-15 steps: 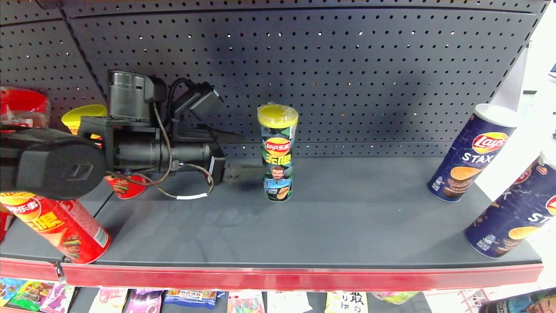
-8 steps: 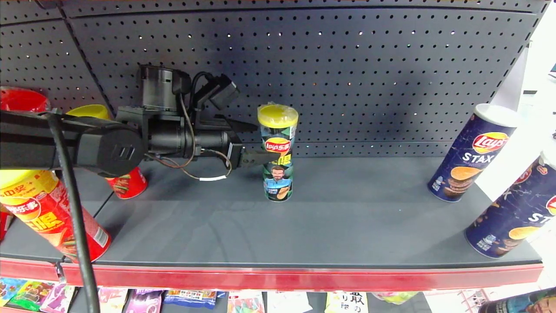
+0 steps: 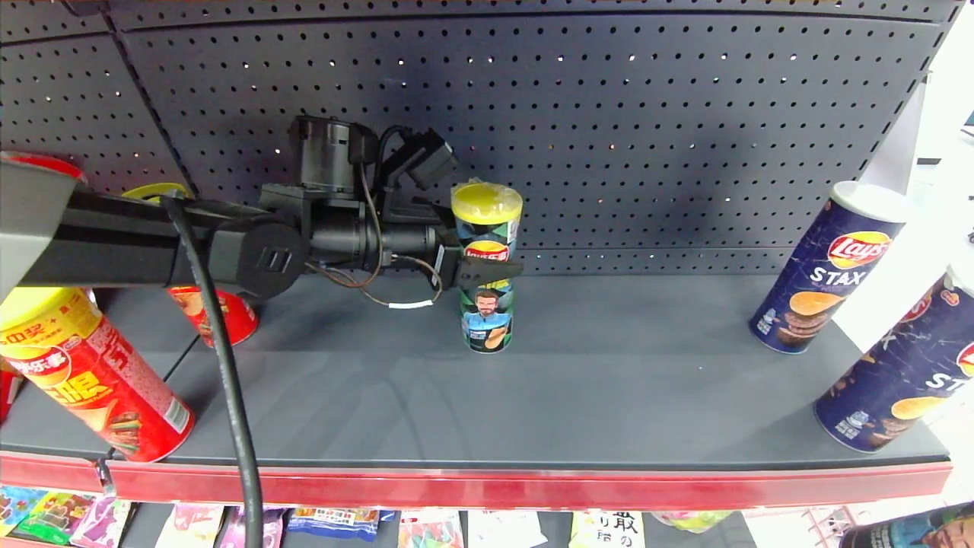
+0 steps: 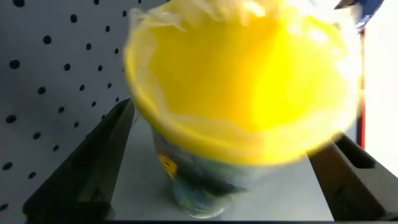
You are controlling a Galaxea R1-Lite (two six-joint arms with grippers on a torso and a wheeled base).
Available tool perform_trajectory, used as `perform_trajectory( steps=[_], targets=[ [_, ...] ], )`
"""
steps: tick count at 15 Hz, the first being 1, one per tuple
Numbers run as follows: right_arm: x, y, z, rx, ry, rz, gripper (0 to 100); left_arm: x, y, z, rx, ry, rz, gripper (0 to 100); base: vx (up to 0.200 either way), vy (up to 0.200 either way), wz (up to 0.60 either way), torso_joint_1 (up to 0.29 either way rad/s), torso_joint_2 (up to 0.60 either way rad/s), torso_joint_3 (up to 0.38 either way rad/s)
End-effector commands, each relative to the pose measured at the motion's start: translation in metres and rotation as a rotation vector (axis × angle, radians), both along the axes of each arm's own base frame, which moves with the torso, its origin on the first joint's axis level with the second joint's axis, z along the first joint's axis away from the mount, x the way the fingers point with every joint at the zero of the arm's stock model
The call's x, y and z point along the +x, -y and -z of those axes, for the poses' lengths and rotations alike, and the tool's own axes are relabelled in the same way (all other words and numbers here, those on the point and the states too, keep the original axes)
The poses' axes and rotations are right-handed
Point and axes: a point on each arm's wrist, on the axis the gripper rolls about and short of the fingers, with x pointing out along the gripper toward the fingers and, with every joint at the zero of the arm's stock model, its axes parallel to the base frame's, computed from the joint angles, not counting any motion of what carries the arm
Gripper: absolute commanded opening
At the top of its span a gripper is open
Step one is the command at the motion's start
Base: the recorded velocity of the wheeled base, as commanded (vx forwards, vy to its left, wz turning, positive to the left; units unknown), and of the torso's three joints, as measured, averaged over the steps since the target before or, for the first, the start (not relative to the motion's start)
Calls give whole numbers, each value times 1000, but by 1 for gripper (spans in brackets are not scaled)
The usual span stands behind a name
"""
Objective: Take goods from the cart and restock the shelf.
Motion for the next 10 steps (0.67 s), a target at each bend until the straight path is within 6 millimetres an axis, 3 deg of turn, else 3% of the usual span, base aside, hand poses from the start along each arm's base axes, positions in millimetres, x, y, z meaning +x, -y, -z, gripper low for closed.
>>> perform_trajectory(
  steps=[1,4,5,10],
  targets=[
    [0,0,0,0,2,-1,0,6,3,6,3,-10,1,100,0,0,0,0,0,0],
    [0,0,0,0,1,-1,0,6,3,8,1,-19,17,100,0,0,0,0,0,0],
    [0,0,0,-1,-1,-1,0,6,4,8,-2,-21,27,0,0,0,0,0,0,0],
    [1,0,0,-2,-4,-1,0,1,1,6,-12,-35,27,0,0,0,0,0,0,0]
  ],
)
